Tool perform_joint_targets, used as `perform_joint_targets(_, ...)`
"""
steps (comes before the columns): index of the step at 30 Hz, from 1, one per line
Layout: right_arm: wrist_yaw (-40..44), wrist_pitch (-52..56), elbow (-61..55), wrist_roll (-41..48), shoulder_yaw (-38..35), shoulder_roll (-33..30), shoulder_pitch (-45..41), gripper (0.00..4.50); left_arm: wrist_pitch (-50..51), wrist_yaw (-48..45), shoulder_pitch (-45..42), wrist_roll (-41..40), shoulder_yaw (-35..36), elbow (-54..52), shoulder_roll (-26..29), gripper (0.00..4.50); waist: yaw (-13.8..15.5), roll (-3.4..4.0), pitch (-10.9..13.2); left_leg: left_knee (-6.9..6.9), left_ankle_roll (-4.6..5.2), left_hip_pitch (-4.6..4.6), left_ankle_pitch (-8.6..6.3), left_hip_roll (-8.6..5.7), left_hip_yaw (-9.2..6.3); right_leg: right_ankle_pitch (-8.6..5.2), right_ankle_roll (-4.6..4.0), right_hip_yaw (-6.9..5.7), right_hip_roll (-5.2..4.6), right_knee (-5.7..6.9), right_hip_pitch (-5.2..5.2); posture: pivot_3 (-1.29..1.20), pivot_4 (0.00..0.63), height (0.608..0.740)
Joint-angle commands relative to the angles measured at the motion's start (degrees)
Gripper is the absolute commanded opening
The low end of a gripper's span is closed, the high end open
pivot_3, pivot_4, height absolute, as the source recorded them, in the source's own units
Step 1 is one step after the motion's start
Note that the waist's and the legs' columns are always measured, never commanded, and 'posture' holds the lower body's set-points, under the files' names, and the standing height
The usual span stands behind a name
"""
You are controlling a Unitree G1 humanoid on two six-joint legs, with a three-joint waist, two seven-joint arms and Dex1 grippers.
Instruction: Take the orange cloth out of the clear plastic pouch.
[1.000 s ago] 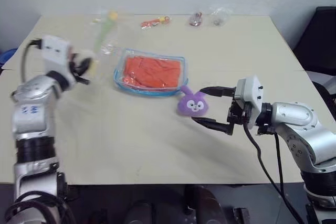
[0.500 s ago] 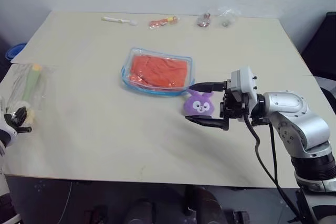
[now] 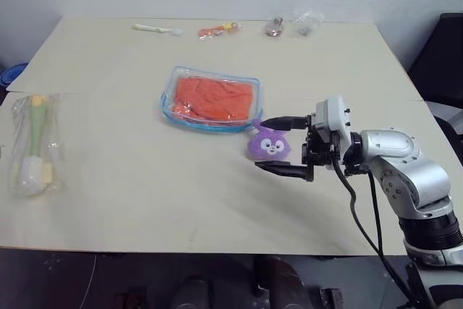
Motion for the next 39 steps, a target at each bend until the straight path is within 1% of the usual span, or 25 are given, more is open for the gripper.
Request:
perform_joint_targets(1, -1.05, -0.16, -3.03, 0.42, -2.03, -0.69, 0.2, 4.5, -11.71, -13.73, -4.64, -0.27, -15.04, -2.65, 5.83, 4.48, 0.5, 0.02, 0.01, -0.01, 0.0, 0.01, 0.0, -0.02, 0.02, 0.0, 0.0, 0.02, -0.02, 0.0, 0.0, 0.0, 0.15, 0.74)
perform_joint_targets(3, -1.63, 0.05, -3.28, 0.41, -2.16, -0.48, 0.1, 4.5, -19.62, -16.64, -10.08, 5.54, -25.37, 2.73, 7.87, 4.48, 0.45, 0.09, 0.04, -0.01, 0.0, 0.02, 0.0, -0.03, 0.05, 0.0, 0.0, 0.02, 0.0, 0.01, 0.0, 0.0, 0.15, 0.74)
perform_joint_targets(5, -2.31, 0.01, -3.67, 0.13, -2.17, -0.38, 0.14, 4.5, -29.89, -20.21, -16.62, 12.39, -35.71, 9.61, 8.31, 4.48, 0.23, 0.12, 0.04, -0.11, 0.0, 0.03, 0.0, -0.02, 0.25, 0.0, 0.0, 0.06, 0.06, 0.0, -0.06, 0.0, 0.15, 0.74)
perform_joint_targets(6, -2.72, 0.04, -3.84, 0.02, -2.2, -0.34, 0.13, 4.5, -34.51, -21.65, -21.09, 15.8, -40.51, 14.23, 7.41, 4.48, 0.02, 0.12, 0.04, -0.18, 0.0, 0.01, 0.0, 0.0, 0.39, 0.0, -0.01, 0.08, 0.1, 0.04, -0.08, 0.0, 0.15, 0.74)
perform_joint_targets(8, -3.42, 0.24, -4.36, 0.07, -2.42, -0.39, 0.3, 4.5, -43.12, -22.45, -29.62, 21.92, -47.81, 23.9, 5.11, 4.48, -0.64, 0.1, 0.04, -0.19, -0.02, -0.01, 0.01, 0.05, 0.52, -0.01, -0.02, 0.1, 0.2, 0.07, -0.16, 0.0, 0.15, 0.74)
perform_joint_targets(10, -4.08, 0.42, -5.31, 0.16, -2.78, -0.67, 0.97, 4.5, -50.7, -21.83, -37.98, 27.32, -53.69, 33.77, 1.85, 4.48, -0.88, 0.06, 0.02, -0.18, -0.01, -0.06, 0.02, 0.03, 0.63, -0.01, -0.01, 0.13, 0.2, 0.11, -0.23, 0.0, 0.15, 0.74)
perform_joint_targets(13, -5.33, 0.71, -6.97, 0.12, -3.47, -1.22, 2.49, 4.5, -59.4, -20.03, -47.25, 32.88, -59.48, 46.66, -3.17, 4.48, -0.94, 0.02, 0.0, -0.12, 0.05, -0.05, 0.04, -0.02, 0.73, 0.01, 0.01, 0.11, 0.17, 0.16, -0.39, 0.0, 0.15, 0.74)
perform_joint_targets(15, -6.18, 0.77, -7.87, -0.15, -3.84, -1.55, 3.46, 4.5, -63.52, -17.93, -51.54, 35.81, -61.84, 53.97, -5.68, 4.48, -1.03, -0.02, 0.0, -0.13, 0.13, -0.08, 0.03, -0.05, 0.84, 0.03, 0.05, 0.09, 0.11, 0.16, -0.49, 0.0, 0.15, 0.74)
perform_joint_targets(18, -7.52, 0.97, -9.18, -0.27, -4.49, -1.95, 4.94, 4.5, -67.6, -14.62, -55.77, 39.2, -64.17, 62.1, -8.43, 4.48, -1.25, -0.04, 0.01, -0.13, 0.21, -0.06, -0.01, -0.06, 1.06, 0.05, 0.08, 0.09, 0.07, 0.18, -0.55, 0.0, 0.15, 0.74)
perform_joint_targets(21, -8.68, 1.28, -10.48, 0.02, -5.52, -2.36, 6.74, 4.5, -69.16, -12.11, -58.12, 41.41, -65.85, 66.99, -10.93, 4.48, -1.06, -0.06, 0.0, -0.12, 0.25, -0.06, 0.0, -0.05, 1.09, 0.07, 0.1, 0.11, 0.06, 0.2, -0.56, 0.0, 0.15, 0.74)
perform_joint_targets(24, -9.2, 1.17, -10.94, 0.14, -5.91, -2.56, 7.57, 4.5, -69.88, -9.41, -60.18, 40.54, -64.57, 70.84, -13.42, 3.82, -0.94, -0.08, 0.01, -0.05, 0.28, -0.08, 0.02, -0.05, 1.09, 0.11, 0.14, 0.12, 0.03, 0.2, -0.55, 0.0, 0.15, 0.74)
perform_joint_targets(26, -9.55, 1.15, -11.14, 0.23, -5.99, -2.54, 7.79, 4.5, -69.84, -7.52, -61.19, 40.74, -64.35, 72.59, -14.55, 3.2, -0.86, -0.09, 0.01, -0.02, 0.3, -0.09, 0.02, -0.07, 1.09, 0.14, 0.16, 0.14, 0.01, 0.2, -0.55, 0.0, 0.15, 0.74)
perform_joint_targets(27, -9.69, 1.16, -11.22, 0.26, -6.0, -2.52, 7.84, 4.5, -69.91, -6.91, -61.45, 41.06, -64.54, 73.15, -14.83, 3.06, -0.85, -0.1, 0.01, -0.02, 0.31, -0.09, 0.02, -0.07, 1.09, 0.14, 0.17, 0.14, 0.01, 0.2, -0.55, 0.0, 0.15, 0.74)
perform_joint_targets(28, -9.83, 1.23, -11.38, 0.35, -6.05, -2.52, 7.91, 4.5, -70.12, -6.53, -61.59, 41.28, -64.75, 73.59, -15.06, 2.66, -0.86, -0.1, 0.01, -0.02, 0.32, -0.09, 0.02, -0.07, 1.09, 0.14, 0.17, 0.14, 0.0, 0.19, -0.55, 0.0, 0.15, 0.74)
perform_joint_targets(34, -9.9, 1.44, -11.7, 0.85, -6.26, -2.87, 8.15, 4.5, -71.13, -7.29, -60.38, 41.66, -65.22, 73.49, -15.02, 0.78, -0.88, -0.1, 0.01, -0.03, 0.32, -0.09, 0.02, -0.07, 1.09, 0.14, 0.17, 0.14, 0.0, 0.19, -0.55, 0.0, 0.15, 0.74)
perform_joint_targets(39, -8.54, 1.12, -10.76, 0.73, -6.18, -3.54, 7.9, 4.5, -72.75, -11.7, -57.88, 38.62, -63.43, 70.47, -14.24, 0.78, -0.92, -0.1, 0.01, -0.03, 0.32, -0.08, 0.02, -0.07, 1.09, 0.14, 0.17, 0.14, 0.01, 0.19, -0.55, 0.0, 0.15, 0.74)
